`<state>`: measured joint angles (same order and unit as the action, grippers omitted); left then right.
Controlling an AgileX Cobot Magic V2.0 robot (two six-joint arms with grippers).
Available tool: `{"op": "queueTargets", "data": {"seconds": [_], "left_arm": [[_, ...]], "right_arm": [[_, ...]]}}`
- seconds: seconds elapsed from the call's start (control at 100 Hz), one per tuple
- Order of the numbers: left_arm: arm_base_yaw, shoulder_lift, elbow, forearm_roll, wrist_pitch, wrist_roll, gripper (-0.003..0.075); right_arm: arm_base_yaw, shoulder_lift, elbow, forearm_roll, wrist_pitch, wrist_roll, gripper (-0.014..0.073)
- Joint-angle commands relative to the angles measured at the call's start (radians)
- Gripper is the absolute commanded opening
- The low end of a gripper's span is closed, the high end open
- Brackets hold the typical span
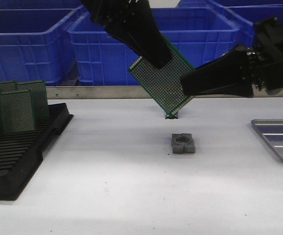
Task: Place circuit board on tray
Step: 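Carry the board with the right gripper and lower it into the tray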
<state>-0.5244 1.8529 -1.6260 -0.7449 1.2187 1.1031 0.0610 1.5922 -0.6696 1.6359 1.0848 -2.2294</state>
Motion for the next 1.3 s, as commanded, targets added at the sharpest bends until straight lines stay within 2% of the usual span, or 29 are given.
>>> {"op": "queueTargets", "data": {"seconds": [0.0,0.09,0.16,0.33,0.45,0.59,0.79,0.95,1.05,1.14,1.29], "left_arm": [[-0.008,-0.047,-0.031,-0.065,0.013,-0.016,0.034],[-0.008,-0.047,-0.031,-0.06,-0.022,-0.016,0.0515],[-0.006,-0.047,-0.032,-0.04,-0.036,-0.016,0.0569],[0.001,-0.047,-0.08,0.11,-0.073,-0.058,0.0566],[0.024,-0.047,-0.112,0.114,-0.068,-0.08,0.0566],[0.035,-0.047,-0.121,0.114,-0.066,-0.085,0.0566],[0.035,-0.047,-0.121,0.114,-0.062,-0.085,0.0566],[0.035,-0.047,-0.121,0.114,-0.057,-0.085,0.0566],[0.035,-0.047,-0.121,0.114,-0.048,-0.085,0.0566],[0.035,-0.047,-0.121,0.114,-0.044,-0.085,0.0566],[0.035,-0.047,-0.121,0.114,-0.042,-0.087,0.0561]], "right_arm": [[-0.002,-0.03,-0.024,0.067,0.05,-0.006,-0.0069],[-0.002,-0.03,-0.023,0.067,0.042,0.024,-0.0069],[-0.005,-0.03,-0.022,0.059,0.032,0.098,-0.0069],[-0.049,-0.03,-0.022,0.036,-0.034,0.354,-0.0069],[-0.108,-0.03,-0.022,0.037,-0.159,0.534,-0.0069],[-0.187,-0.03,-0.021,0.037,-0.327,0.671,-0.0069],[-0.277,-0.03,-0.021,0.058,-0.514,0.713,-0.0069],[-0.286,-0.03,-0.021,0.133,-0.709,0.713,-0.0069],[-0.286,-0.03,-0.021,0.153,-0.76,0.712,-0.006],[-0.286,-0.03,-0.021,0.153,-0.74,0.709,0.0059],[-0.286,-0.03,-0.021,0.153,-0.739,0.709,0.0472]]}}
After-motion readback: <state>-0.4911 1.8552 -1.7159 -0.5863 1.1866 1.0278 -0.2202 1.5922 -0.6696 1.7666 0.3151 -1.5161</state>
